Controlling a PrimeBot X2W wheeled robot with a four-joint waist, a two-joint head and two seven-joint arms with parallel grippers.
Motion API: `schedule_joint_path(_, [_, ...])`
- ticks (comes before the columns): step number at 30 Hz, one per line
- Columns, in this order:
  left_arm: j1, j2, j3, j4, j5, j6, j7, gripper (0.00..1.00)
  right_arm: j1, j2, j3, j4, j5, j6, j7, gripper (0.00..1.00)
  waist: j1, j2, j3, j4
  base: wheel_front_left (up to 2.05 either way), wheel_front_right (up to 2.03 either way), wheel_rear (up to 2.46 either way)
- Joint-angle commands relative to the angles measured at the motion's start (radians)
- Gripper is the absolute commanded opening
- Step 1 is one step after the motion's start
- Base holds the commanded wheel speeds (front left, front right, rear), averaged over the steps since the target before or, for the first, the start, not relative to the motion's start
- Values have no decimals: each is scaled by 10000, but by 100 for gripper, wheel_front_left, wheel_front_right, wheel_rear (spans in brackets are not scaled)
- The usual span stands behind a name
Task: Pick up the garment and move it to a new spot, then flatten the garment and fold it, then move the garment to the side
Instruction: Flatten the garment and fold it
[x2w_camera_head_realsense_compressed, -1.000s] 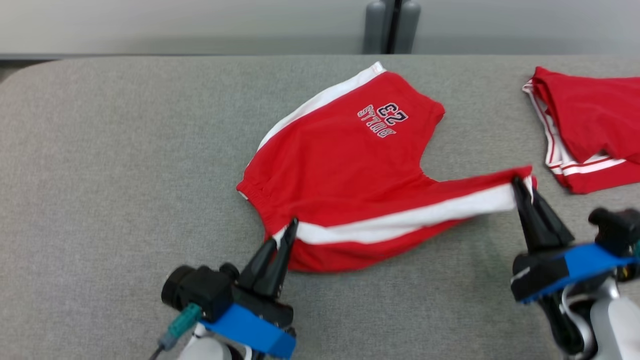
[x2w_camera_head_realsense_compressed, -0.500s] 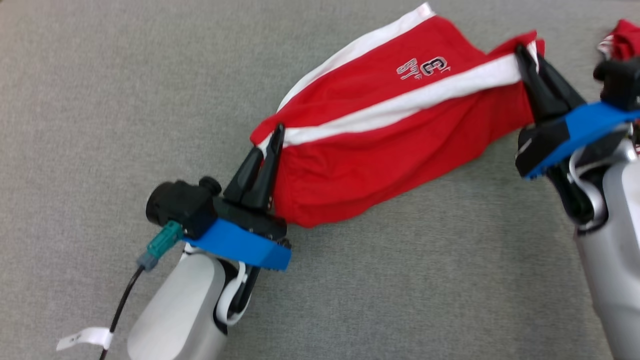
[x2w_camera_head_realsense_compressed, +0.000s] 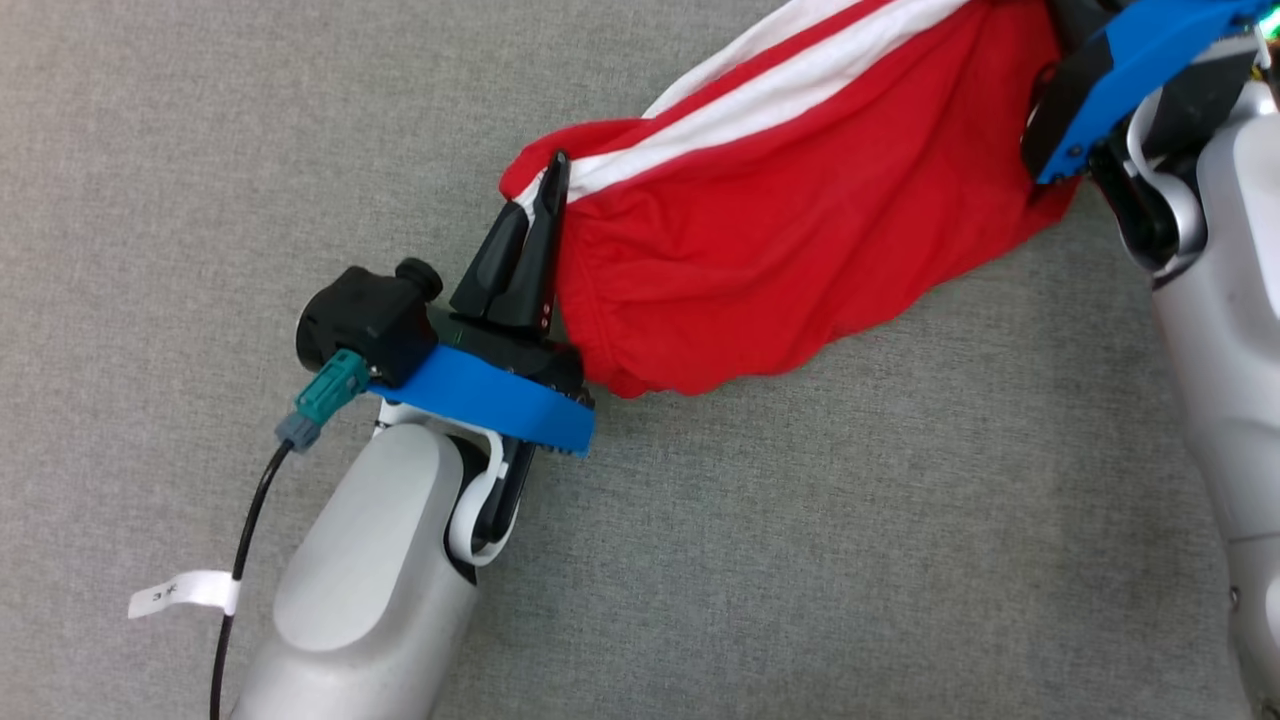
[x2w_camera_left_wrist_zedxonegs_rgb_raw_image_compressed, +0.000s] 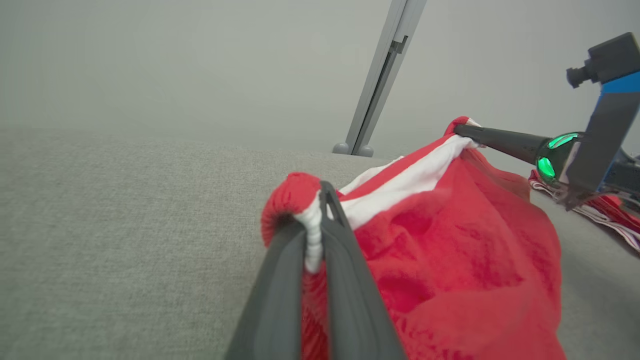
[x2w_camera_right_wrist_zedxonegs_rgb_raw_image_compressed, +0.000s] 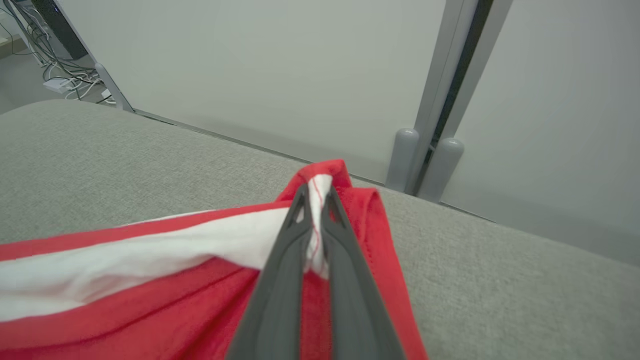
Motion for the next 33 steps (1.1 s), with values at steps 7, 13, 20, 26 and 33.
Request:
schedule_joint_path(7, [-575,-170,26,525,140,-86,-43,100,-1022,302,213,1680,-218,2,-534,100,-2,0,178,125,0,0,0])
schedule_joint_path(13, [-183,-207,113,550,428,-62,-45,100,-832,26,600,2354,14,2,-1090,100,-2,0,-129,32,0,0,0])
schedule_joint_path(20, [696,-214,545,95,955,-56,-45,100,-539,-395,989,2724,317,2,-1427,100,-2,0,-502,-77,0,0,0])
schedule_joint_path(26, [1585,-221,1159,-771,1423,96,-43,100,-319,-755,1195,3194,532,2,-1360,100,-2,0,-757,75,0,0,0])
schedule_joint_path(33, [2297,-231,2208,-2034,1866,372,-45,100,-126,-970,1332,3792,672,2,-1250,100,-2,0,-869,362,0,0,0])
